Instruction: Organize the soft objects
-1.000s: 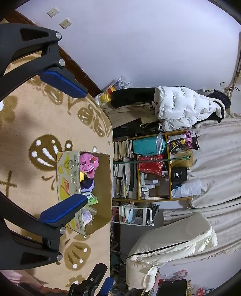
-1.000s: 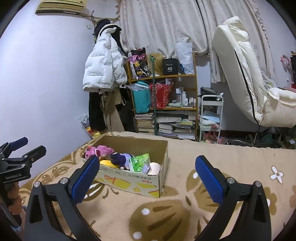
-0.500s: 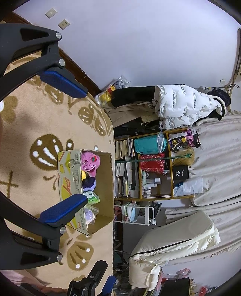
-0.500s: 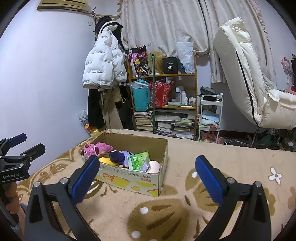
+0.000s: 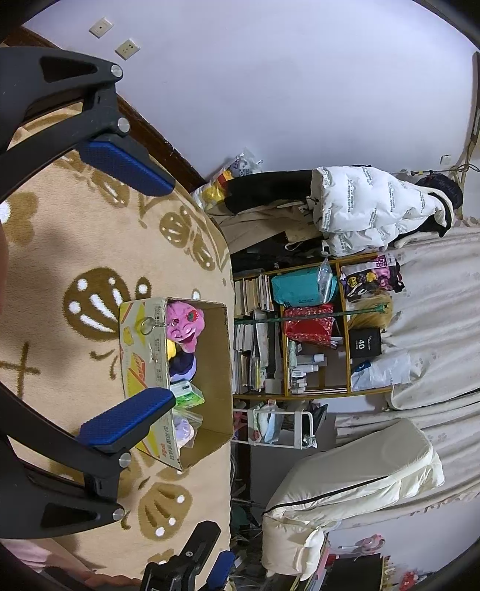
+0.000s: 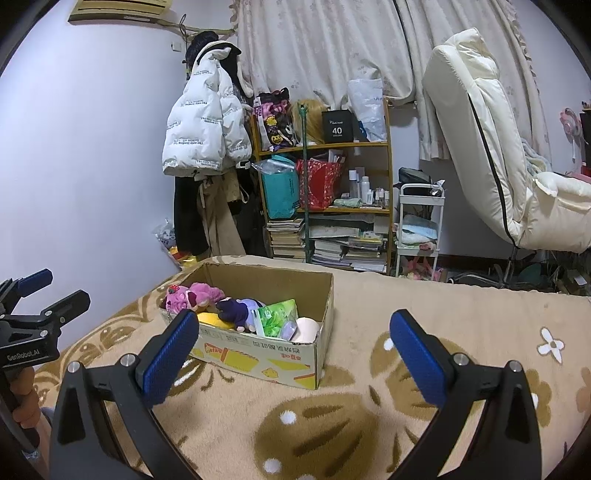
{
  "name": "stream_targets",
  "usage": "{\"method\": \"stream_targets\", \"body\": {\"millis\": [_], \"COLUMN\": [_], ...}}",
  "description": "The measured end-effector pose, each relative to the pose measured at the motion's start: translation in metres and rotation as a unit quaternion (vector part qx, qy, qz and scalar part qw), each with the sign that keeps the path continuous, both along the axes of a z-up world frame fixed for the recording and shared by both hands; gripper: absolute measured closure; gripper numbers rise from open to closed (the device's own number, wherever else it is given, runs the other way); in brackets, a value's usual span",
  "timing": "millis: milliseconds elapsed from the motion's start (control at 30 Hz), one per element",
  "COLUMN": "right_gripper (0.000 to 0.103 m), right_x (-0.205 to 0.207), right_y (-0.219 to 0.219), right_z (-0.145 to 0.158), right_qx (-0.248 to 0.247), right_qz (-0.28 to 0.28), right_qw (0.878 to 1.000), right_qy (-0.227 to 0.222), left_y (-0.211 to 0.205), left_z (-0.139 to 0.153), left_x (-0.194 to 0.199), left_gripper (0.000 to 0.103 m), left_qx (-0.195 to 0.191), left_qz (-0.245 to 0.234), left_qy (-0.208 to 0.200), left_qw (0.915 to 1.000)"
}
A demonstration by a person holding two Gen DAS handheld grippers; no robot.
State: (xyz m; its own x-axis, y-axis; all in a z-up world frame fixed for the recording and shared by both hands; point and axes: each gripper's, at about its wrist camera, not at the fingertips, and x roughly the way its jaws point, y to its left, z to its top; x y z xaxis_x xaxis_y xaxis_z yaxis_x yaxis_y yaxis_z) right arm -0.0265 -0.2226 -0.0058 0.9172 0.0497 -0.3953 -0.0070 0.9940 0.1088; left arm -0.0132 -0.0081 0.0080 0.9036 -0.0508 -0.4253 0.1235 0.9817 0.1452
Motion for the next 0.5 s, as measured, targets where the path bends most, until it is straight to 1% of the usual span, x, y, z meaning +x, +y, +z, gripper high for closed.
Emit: {"method": "stream_targets", "body": {"millis": [500], "right_gripper": [0.000], "right_x": [0.0009], "right_y": [-0.0015], "right_z": [-0.0008], "right_qx": [0.000], "right_qz": [-0.003], "right_qw": [1.000], "right_qy": [0.005], "left_y": [0.0016], "left_z": [-0.0014], "left_x": [-0.0012], "left_gripper": [0.001], "left_qx": [0.001], "left_qz": [-0.006], "left_qy": [0.006], "left_qw": [1.0000]}}
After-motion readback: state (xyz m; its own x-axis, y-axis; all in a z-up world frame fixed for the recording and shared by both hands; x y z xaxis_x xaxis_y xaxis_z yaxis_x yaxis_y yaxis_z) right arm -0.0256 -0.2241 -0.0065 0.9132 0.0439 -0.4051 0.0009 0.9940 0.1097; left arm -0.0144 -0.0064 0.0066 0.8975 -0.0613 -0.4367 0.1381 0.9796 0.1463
